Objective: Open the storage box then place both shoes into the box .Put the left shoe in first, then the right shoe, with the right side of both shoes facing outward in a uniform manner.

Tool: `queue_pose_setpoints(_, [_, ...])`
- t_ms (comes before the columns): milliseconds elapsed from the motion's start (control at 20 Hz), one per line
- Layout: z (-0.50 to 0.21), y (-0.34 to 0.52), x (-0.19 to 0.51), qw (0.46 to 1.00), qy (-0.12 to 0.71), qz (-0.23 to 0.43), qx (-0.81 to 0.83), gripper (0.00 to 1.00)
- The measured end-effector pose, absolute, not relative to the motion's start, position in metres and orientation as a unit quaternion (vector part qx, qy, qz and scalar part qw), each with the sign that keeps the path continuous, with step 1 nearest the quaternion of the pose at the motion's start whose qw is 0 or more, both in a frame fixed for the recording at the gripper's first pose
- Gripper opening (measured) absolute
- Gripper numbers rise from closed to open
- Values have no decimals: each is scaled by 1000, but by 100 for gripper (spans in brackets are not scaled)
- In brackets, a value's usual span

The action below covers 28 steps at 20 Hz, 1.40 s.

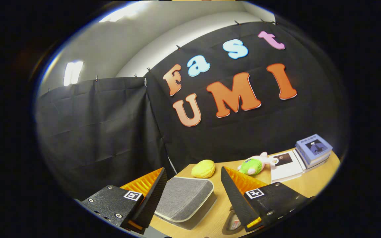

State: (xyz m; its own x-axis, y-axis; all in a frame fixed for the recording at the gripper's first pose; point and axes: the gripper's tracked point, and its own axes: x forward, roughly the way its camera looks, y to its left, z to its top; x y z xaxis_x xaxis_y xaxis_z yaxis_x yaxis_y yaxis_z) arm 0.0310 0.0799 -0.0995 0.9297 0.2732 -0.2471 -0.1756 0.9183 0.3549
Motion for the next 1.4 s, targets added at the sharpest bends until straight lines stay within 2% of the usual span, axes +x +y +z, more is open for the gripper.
queue_pose_setpoints(250, [-161,113,36,928,247,147,238,97])
queue_pose_setpoints(650, [-248,146,48,874,357,155,290,97])
queue_pose_setpoints(950, [-291,158,58,845,390,160,330,97])
queue_pose_setpoints(1400, [-314,166,69,790,381,177,446,95])
